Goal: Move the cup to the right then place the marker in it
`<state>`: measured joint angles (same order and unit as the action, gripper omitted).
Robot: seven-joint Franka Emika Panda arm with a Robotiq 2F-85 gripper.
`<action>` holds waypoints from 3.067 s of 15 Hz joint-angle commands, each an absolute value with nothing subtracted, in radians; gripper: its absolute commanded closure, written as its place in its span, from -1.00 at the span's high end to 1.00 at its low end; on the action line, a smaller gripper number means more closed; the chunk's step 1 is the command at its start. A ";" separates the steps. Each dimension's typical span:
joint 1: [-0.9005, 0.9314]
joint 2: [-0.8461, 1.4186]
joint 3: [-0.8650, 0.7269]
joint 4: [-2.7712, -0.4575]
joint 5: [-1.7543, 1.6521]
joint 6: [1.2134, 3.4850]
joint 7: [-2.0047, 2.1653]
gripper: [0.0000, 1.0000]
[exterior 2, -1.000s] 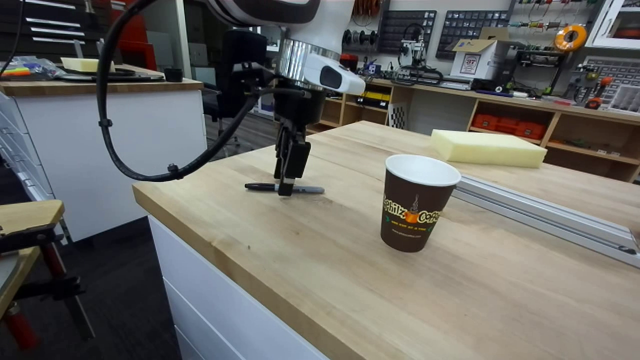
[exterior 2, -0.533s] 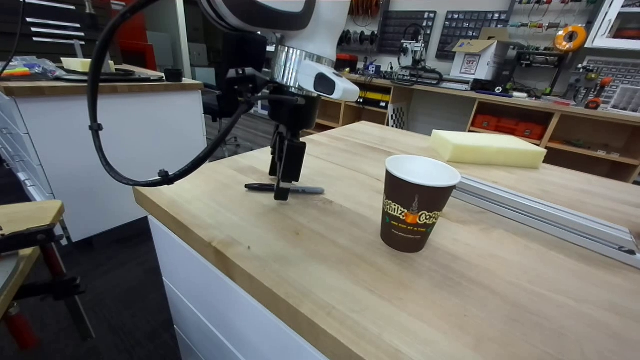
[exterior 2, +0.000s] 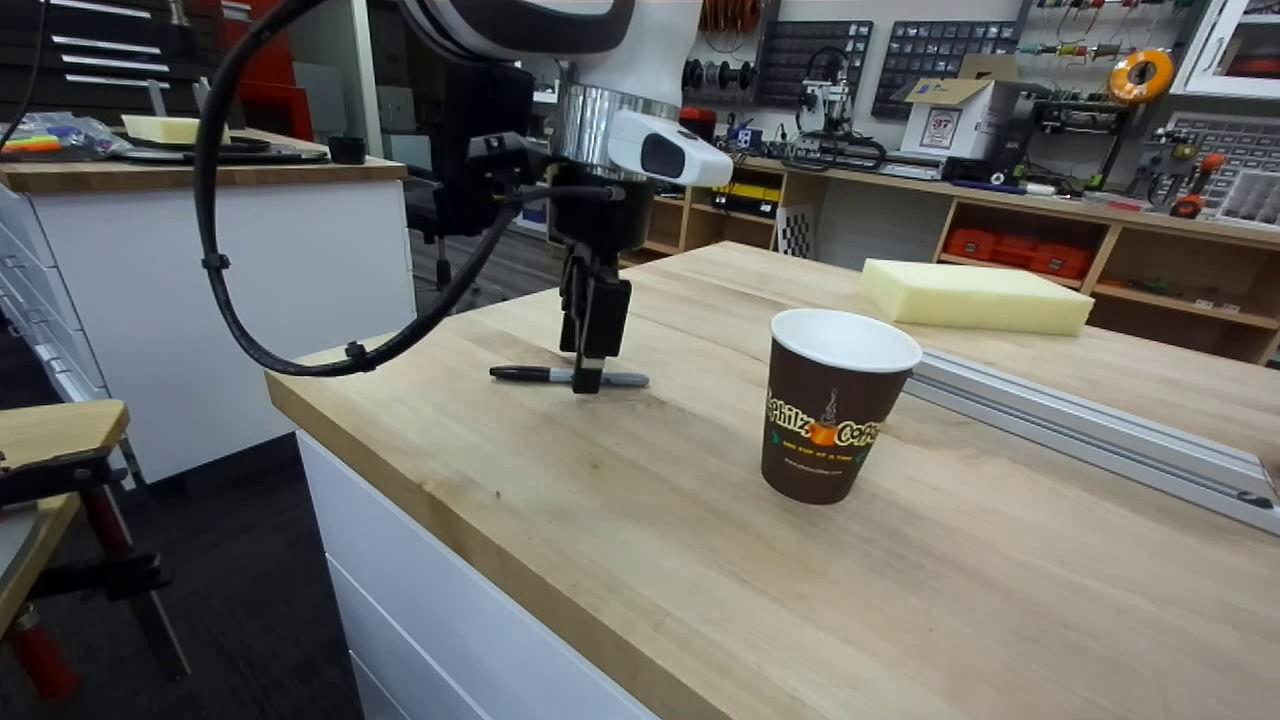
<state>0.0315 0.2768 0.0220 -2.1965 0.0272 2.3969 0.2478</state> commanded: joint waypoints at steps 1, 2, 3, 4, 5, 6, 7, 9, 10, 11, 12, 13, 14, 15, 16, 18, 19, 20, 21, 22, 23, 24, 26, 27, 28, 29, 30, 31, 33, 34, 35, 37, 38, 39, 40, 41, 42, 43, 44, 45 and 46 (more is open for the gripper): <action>0.053 0.277 0.001 -2.202 -0.002 2.435 0.280 0.06; 0.054 0.277 -0.001 -2.204 -0.008 2.442 0.282 -0.06; 0.055 0.277 -0.002 -2.205 -0.014 2.448 0.285 -0.21; 0.056 0.277 -0.003 -2.206 -0.019 2.452 0.287 -0.34; 0.057 0.277 -0.003 -2.207 -0.022 2.457 0.290 -0.48; 0.058 0.275 -0.003 -2.207 -0.023 2.458 0.292 -0.59; 0.059 0.275 -0.004 -2.205 -0.024 2.459 0.292 -0.74; 0.060 0.275 -0.004 -2.199 -0.026 2.453 0.290 -0.99; 0.060 0.274 -0.004 -2.199 -0.026 2.449 0.290 -1.00; 0.059 0.273 -0.004 -2.196 -0.027 2.439 0.289 -1.00; 0.059 0.270 -0.003 -2.193 -0.026 2.424 0.289 -0.94; 0.057 0.267 -0.001 -2.190 -0.021 2.413 0.282 -0.94; 0.056 0.263 -0.002 -2.186 -0.021 2.399 0.279 -0.94; 0.056 0.258 -0.003 -2.183 -0.024 2.386 0.279 -0.94; 0.055 0.254 -0.003 -2.179 -0.024 2.373 0.275 -0.94; 0.056 0.245 -0.007 -2.165 -0.038 2.337 0.280 -0.94; 0.054 0.243 -0.009 -2.153 -0.042 2.318 0.276 -0.94; 0.052 0.239 -0.013 -2.139 -0.050 2.291 0.277 -0.94; 0.051 0.238 -0.015 -2.128 -0.055 2.275 0.277 -0.94; 0.051 0.234 -0.020 -2.117 -0.068 2.268 0.284 -0.94; 0.050 0.234 -0.024 -2.107 -0.074 2.266 0.283 -0.94; 0.043 0.238 -0.031 -2.085 -0.080 2.262 0.275 -0.94; 0.032 0.247 -0.046 -2.045 -0.091 2.266 0.264 -0.94; 0.028 0.251 -0.056 -2.025 -0.103 2.273 0.265 -0.94; 0.021 0.257 -0.066 -2.001 -0.106 2.271 0.258 -0.94; 0.017 0.260 -0.073 -1.982 -0.107 2.265 0.254 -0.94; 0.011 0.264 -0.079 -1.963 -0.106 2.259 0.250 -0.94; 0.004 0.267 -0.082 -1.944 -0.099 2.248 0.240 -0.94; -0.014 0.272 -0.079 -1.910 -0.068 2.207 0.207 -0.94; -0.018 0.276 -0.080 -1.894 -0.066 2.183 0.205 -0.94; -0.023 0.277 -0.080 -1.882 -0.062 2.168 0.201 -0.94; -0.028 0.281 -0.080 -1.862 -0.065 2.144 0.201 -0.94; -0.031 0.282 -0.080 -1.856 -0.063 2.138 0.198 -0.94; -0.031 0.283 -0.080 -1.850 -0.066 2.131 0.198 -0.94; -0.031 0.284 -0.081 -1.846 -0.071 2.131 0.202 -0.94; -0.032 0.284 -0.082 -1.844 -0.073 2.135 0.202 -0.94; -0.034 0.287 -0.081 -1.842 -0.069 2.140 0.198 -0.94; -0.036 0.288 -0.081 -1.839 -0.064 2.138 0.196 -0.94; -0.038 0.289 -0.080 -1.836 -0.062 2.135 0.194 -0.94; -0.039 0.289 -0.080 -1.835 -0.059 2.134 0.191 -0.94; -0.039 0.288 -0.081 -1.832 -0.060 2.130 0.191 -0.94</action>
